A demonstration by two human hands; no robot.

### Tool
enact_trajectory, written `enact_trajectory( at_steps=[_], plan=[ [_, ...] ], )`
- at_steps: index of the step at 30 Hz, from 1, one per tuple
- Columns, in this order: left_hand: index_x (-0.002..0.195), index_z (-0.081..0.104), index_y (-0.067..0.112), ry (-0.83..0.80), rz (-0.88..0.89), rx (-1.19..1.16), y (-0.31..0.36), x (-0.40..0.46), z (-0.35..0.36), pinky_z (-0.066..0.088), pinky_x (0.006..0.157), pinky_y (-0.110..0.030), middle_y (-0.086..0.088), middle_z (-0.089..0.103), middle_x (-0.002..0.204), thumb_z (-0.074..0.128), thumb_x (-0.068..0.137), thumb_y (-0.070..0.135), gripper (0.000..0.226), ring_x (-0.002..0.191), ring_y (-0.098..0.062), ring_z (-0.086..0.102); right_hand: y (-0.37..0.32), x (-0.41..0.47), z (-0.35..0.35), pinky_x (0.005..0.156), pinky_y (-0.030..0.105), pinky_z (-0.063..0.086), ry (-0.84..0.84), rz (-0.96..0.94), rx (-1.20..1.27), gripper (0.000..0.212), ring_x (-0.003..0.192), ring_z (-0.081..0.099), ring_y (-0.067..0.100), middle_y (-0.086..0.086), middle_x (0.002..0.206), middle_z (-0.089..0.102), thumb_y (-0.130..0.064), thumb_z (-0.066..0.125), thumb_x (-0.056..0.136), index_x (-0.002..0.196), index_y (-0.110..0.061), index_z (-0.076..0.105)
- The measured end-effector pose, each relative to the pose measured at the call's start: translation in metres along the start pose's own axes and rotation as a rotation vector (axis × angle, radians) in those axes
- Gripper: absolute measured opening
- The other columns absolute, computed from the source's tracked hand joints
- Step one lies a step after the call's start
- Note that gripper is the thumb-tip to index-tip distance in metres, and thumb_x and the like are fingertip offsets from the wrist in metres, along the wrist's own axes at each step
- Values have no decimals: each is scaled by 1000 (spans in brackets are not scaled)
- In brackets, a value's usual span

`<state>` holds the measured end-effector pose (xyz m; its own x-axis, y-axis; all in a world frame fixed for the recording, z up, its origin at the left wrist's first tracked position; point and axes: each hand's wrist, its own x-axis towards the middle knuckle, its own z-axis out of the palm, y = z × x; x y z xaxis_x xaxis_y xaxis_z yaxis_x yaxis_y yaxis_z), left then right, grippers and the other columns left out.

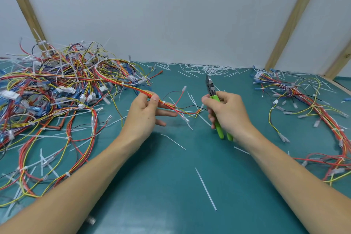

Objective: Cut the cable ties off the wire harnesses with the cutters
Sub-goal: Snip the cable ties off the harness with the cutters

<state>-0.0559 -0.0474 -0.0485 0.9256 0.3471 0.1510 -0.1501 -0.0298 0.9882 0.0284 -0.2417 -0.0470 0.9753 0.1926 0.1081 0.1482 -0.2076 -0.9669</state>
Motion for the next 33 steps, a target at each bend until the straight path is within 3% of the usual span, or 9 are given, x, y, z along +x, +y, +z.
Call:
enact_trajectory(
  at_steps=[5,10,21,25,30,33],
  plan=[
    [92,39,18,36,10,-29,0,0,-2,55,50,-26,4,78,86,30,111,21,21,78,-19,76,1,2,-1,45,30,49,37,71,110,7,45,48,14,-6,66,66,-18,66,95,90,-15,71],
    [88,36,20,120,0,-136,5,2,-6,55,49,-25,-2,78,79,26,112,20,26,73,-20,76,0,7,-8,45,30,50,176,99,242,8,46,50,11,-2,88,74,-17,63,96,98,-15,70],
    [89,44,17,123,-135,-202,4,6,-9,47,38,-21,4,67,56,33,110,20,24,50,-16,69,-3,5,-8,47,28,52,188,52,161,12,51,53,9,-4,78,75,-23,67,94,88,-14,73],
    [87,44,16,68,-161,-207,4,5,-9,44,38,-20,5,63,55,36,110,21,25,42,-15,59,-4,3,-8,51,31,51,129,34,129,11,55,53,13,-3,75,74,-21,69,93,86,-15,74],
    [91,45,19,-25,-203,-273,3,6,-8,28,33,-16,4,45,56,34,109,19,21,33,-8,35,-5,-1,-3,55,32,49,45,-23,39,13,58,52,15,-2,73,74,-21,71,90,78,-17,73],
    [95,48,16,-129,-213,-274,4,5,-7,32,32,-17,2,51,58,38,108,20,17,35,-9,43,-6,-4,-2,54,32,48,30,-44,26,12,57,51,15,-1,73,74,-19,71,91,79,-15,72]
  ],
)
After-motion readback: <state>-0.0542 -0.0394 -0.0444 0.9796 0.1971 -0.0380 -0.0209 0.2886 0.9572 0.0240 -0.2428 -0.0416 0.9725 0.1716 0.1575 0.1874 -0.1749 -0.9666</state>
